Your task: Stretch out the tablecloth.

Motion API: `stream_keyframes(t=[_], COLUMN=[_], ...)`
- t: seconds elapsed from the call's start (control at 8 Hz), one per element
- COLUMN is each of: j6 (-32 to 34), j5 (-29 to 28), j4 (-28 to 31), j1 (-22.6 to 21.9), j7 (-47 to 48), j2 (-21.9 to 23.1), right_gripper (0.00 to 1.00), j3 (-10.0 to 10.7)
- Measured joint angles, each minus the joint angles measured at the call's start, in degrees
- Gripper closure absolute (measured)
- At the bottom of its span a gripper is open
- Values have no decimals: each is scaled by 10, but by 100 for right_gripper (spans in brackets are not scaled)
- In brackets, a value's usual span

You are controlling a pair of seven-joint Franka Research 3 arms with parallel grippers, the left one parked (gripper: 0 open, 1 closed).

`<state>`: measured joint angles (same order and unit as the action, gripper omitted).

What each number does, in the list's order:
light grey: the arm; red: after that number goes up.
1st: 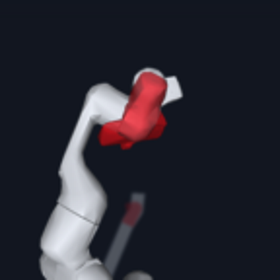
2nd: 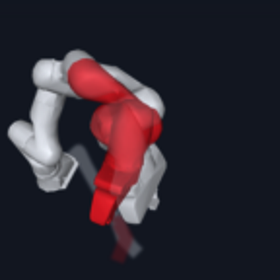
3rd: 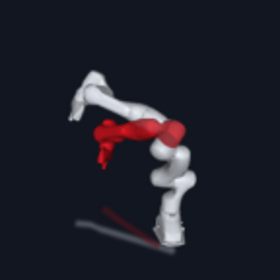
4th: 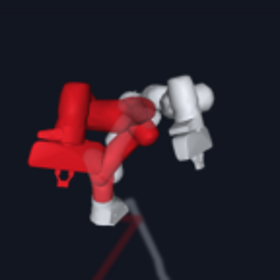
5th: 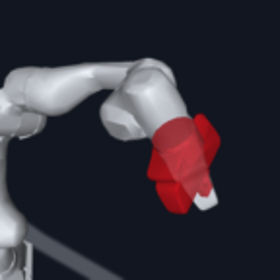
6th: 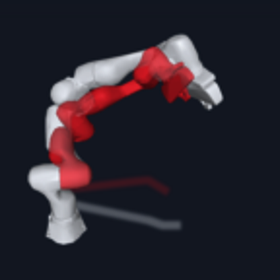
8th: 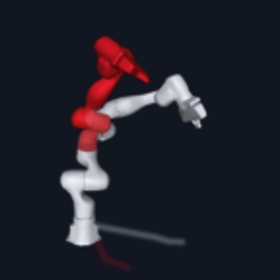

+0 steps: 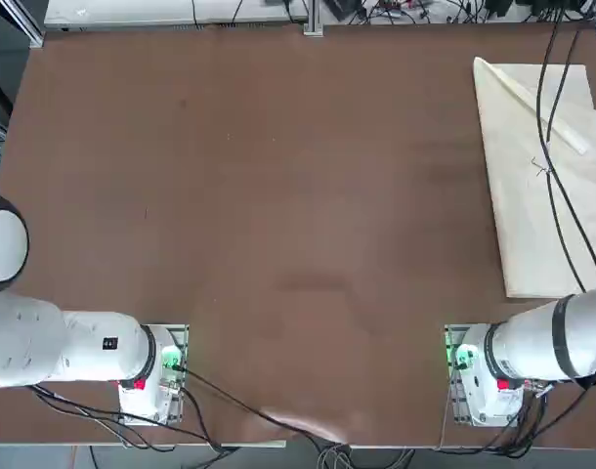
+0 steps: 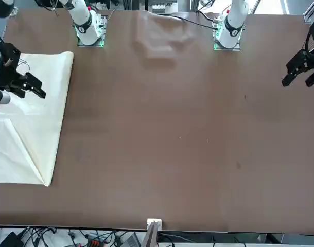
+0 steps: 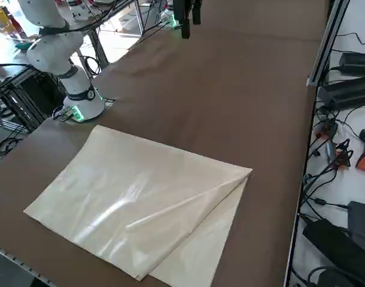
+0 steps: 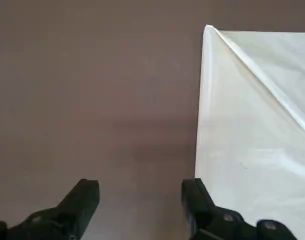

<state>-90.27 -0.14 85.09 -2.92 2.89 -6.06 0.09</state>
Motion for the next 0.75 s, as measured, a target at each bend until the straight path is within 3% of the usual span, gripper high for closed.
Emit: stream_keyframes(t=[0.38,0.75], j6=[3,-29], j5=[2,18], j4=[22,70], j1=[45,162], j7=[-71,-240], j2=[-11,-10], right_gripper=[0,0], j3=[2,7])
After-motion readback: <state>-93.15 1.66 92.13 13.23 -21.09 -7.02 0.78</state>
